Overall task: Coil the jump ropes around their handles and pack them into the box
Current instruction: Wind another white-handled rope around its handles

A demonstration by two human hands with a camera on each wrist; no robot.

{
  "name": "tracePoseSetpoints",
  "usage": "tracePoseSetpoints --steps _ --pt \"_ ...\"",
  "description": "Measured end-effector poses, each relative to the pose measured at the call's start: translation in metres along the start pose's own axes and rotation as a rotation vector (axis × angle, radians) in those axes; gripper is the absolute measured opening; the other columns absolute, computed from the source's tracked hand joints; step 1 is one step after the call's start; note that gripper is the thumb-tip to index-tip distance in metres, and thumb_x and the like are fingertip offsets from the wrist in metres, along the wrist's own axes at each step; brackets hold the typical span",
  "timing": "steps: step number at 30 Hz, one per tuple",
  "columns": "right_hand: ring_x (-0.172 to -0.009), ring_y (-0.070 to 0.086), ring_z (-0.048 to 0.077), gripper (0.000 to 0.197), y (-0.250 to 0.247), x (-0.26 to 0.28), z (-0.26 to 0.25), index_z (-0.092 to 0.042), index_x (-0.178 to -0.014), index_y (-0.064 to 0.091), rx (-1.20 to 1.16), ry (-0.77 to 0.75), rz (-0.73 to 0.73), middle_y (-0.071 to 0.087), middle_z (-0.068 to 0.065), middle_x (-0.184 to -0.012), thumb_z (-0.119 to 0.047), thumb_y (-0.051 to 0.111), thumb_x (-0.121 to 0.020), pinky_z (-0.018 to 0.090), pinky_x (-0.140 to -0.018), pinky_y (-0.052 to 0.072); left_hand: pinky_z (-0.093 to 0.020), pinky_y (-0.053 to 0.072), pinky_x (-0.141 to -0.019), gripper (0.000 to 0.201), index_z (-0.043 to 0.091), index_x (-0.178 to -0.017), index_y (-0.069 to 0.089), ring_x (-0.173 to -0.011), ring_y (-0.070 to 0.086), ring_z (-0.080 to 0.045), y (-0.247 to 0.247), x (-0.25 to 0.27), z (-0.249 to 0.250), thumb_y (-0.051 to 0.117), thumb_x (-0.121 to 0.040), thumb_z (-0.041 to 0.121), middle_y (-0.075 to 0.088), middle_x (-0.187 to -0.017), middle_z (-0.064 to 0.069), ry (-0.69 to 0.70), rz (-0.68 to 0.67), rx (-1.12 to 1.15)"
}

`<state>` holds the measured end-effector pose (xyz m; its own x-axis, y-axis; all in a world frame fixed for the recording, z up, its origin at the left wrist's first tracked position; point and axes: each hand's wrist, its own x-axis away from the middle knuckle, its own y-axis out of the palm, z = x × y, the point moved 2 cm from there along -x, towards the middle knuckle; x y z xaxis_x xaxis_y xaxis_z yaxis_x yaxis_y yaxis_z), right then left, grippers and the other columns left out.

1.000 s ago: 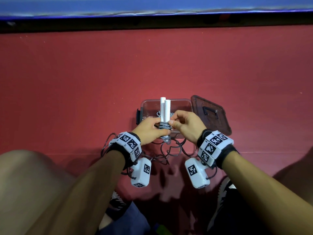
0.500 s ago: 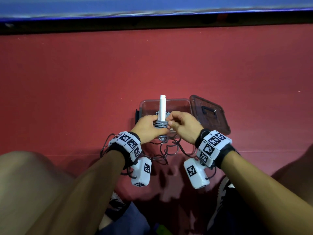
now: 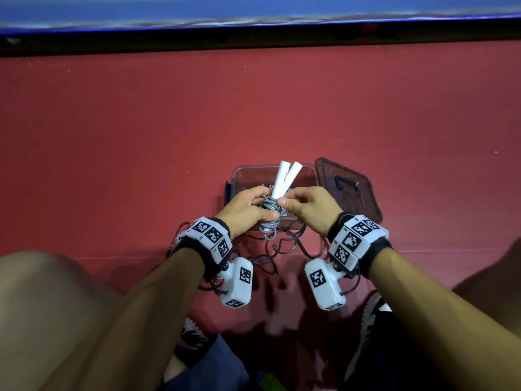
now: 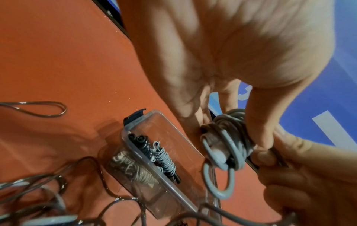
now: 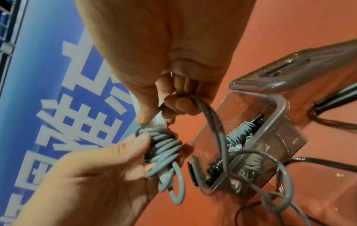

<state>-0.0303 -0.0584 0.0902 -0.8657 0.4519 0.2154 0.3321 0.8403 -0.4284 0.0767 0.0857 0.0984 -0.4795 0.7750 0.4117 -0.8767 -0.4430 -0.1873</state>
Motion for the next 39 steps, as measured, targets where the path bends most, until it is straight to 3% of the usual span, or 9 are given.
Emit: tracePoseSetpoints --steps 3,5,9,13,17,24,30,34,39 --pt "-0.058 0.044 0.022 0.038 0.001 0.001 -0.001 0.005 -0.089 0.067 -0.165 0.069 0.013 0.053 0.009 -0.067 -0.032 0.077 -0.087 0.035 -0.06 0.04 -0.045 0.044 -0.112 0.068 0.027 -0.132 0.065 -0.12 0.065 -0.019 -0.003 -0.006 -0.01 0.083 -0.067 0.037 0.07 -0.127 0.0 -0.036 0.003 0.004" --pt "-0.059 0.043 0.022 0.043 0.003 0.001 -0.001 0.011 -0.089 0.062 -0.216 0.091 0.005 0.051 0.011 -0.067 -0.029 0.077 -0.086 0.035 -0.059 0.039 -0.044 0.045 -0.11 0.054 0.025 -0.127 0.068 -0.116 0.067 -0.023 -0.002 -0.002 -0.006 0.079 -0.073 0.027 0.073 -0.12 -0.002 -0.027 -0.014 0.001" --pt "-0.054 0.044 0.017 0.031 0.005 0.001 0.003 -0.004 -0.083 0.061 -0.28 0.137 0.014 0.053 0.004 -0.061 -0.028 0.081 -0.083 0.032 -0.057 0.038 -0.04 0.054 -0.099 0.034 0.017 -0.119 0.063 -0.104 0.07 -0.023 0.003 0.002 0.002 0.067 -0.09 0.001 0.07 -0.119 -0.014 -0.007 -0.022 0.035" --pt "-0.052 0.05 0.01 0.03 0.005 0.002 0.003 -0.012 -0.078 0.06 -0.18 0.098 0.019 0.059 -0.003 -0.062 -0.031 0.082 -0.082 0.03 -0.058 0.043 -0.036 0.054 -0.101 0.032 0.012 -0.121 0.064 -0.107 0.07 -0.022 0.004 0.002 0.004 0.068 -0.091 0.001 0.072 -0.117 -0.011 0.02 -0.027 0.022" --pt "-0.057 0.055 0.01 0.018 0.002 0.002 0.002 -0.023 -0.085 0.069 -0.053 0.035 0.0 0.06 -0.009 -0.064 -0.037 0.08 -0.083 0.03 -0.061 0.045 -0.05 0.052 -0.103 0.027 0.017 -0.114 0.061 -0.109 0.07 -0.024 0.005 0.001 -0.002 0.066 -0.093 0.0 0.074 -0.115 -0.006 -0.023 -0.023 0.038" --pt "-0.061 0.054 0.012 0.007 0.002 0.002 -0.004 -0.007 -0.097 0.067 0.041 0.003 -0.108 0.062 0.0 -0.073 -0.01 0.063 -0.094 0.03 -0.066 0.047 -0.056 0.046 -0.108 0.019 0.021 -0.109 0.058 -0.117 0.067 -0.025 0.003 0.001 -0.005 0.059 -0.1 0.004 0.074 -0.111 0.001 -0.067 -0.024 0.07" --pt "-0.062 0.06 0.015 0.018 0.002 0.001 0.005 -0.012 -0.08 0.064 0.113 0.029 -0.014 0.066 -0.003 -0.066 -0.027 0.068 -0.091 0.041 -0.071 0.055 -0.054 0.048 -0.105 0.016 0.018 -0.109 0.071 -0.108 0.068 -0.039 0.003 0.0 -0.009 0.063 -0.095 0.025 0.07 -0.114 -0.023 -0.05 -0.007 0.134" --pt "-0.067 0.065 0.018 0.02 0.0 0.003 -0.001 -0.016 -0.08 0.063 0.158 -0.038 -0.052 0.07 0.0 -0.073 -0.032 0.067 -0.092 0.04 -0.073 0.056 -0.053 0.053 -0.101 0.024 0.021 -0.12 0.068 -0.112 0.068 -0.032 0.004 -0.002 -0.01 0.051 -0.104 0.016 0.071 -0.119 -0.017 -0.071 0.011 0.151" --pt "-0.068 0.058 0.018 0.003 -0.002 0.001 -0.004 -0.011 -0.087 0.064 0.073 -0.038 -0.173 0.062 -0.003 -0.072 -0.008 0.062 -0.087 0.046 -0.079 0.054 -0.071 0.045 -0.098 0.028 0.033 -0.116 0.06 -0.107 0.064 -0.033 0.001 -0.004 -0.01 0.049 -0.103 0.012 0.073 -0.109 -0.003 -0.091 0.069 0.144"
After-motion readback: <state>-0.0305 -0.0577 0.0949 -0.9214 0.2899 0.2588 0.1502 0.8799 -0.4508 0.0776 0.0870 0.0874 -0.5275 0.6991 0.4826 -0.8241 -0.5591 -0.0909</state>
